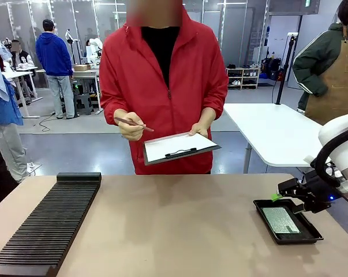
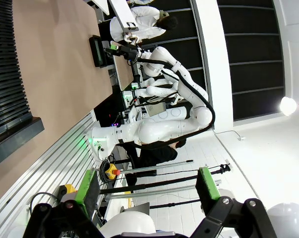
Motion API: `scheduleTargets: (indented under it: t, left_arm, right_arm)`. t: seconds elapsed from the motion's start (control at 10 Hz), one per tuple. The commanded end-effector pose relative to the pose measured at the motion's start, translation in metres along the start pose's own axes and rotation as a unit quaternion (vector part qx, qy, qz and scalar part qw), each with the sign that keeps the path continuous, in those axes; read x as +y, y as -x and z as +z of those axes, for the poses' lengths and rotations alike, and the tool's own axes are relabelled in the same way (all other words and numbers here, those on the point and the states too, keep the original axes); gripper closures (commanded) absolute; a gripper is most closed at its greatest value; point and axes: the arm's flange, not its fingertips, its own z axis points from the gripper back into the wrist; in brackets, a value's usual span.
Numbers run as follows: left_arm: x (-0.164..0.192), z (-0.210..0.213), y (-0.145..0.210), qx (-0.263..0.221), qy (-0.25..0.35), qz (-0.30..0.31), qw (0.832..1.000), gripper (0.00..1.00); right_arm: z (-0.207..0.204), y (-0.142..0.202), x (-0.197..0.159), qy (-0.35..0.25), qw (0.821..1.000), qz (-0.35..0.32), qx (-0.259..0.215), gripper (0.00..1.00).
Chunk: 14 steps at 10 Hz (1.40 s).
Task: Inspect the PCB.
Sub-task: Place the Blank PCB in the ESD tray.
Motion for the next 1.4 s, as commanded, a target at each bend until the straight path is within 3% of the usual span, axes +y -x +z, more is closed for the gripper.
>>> scheduleTargets:
  t: [0.0, 0.2, 0.4, 0.6, 0.7, 1.0, 1.2, 1.3]
  left_arm:
    - [-0.005, 0.000, 0.000, 0.004, -0.007, 0.010, 1.000, 0.00]
    - [-0.005, 0.000, 0.000, 0.004, -0.007, 0.010, 1.000, 0.00]
    - [-0.005, 0.000, 0.000, 0.004, -0.007, 0.010, 1.000, 0.00]
    - [-0.005, 0.000, 0.000, 0.004, -0.007, 0.010, 1.000, 0.00]
    - [-0.005, 0.000, 0.000, 0.004, -0.007, 0.010, 1.000, 0.00]
    - [-0.005, 0.000, 0.000, 0.004, -0.007, 0.010, 1.000, 0.00]
    - [-0.005, 0.000, 0.000, 0.004, -0.007, 0.010, 1.000, 0.00]
    - [-0.005, 0.000, 0.000, 0.004, -0.007, 0.010, 1.000, 0.00]
  right_arm:
    - [-0.001, 0.001, -0.002, -0.002, 1.000, 0.007, 0.004, 0.00]
    - [0.000, 0.000, 0.000, 0.000, 1.000, 0.000, 0.000, 0.00]
    - [0.076, 0.001, 0.011, -0.082, 0.994, -0.058, 0.052, 0.00]
    - [0.130, 0.007, -0.005, -0.135, 0.986, -0.084, 0.047, 0.00]
    - [0.153, 0.011, -0.022, -0.174, 0.977, -0.107, 0.060, 0.00]
    - [0.209, 0.036, -0.075, -0.352, 0.914, -0.155, 0.126, 0.00]
    - [0.229, 0.054, -0.097, -0.409, 0.892, -0.154, 0.113, 0.00]
    - [0.229, 0.057, -0.103, -0.411, 0.890, -0.162, 0.111, 0.00]
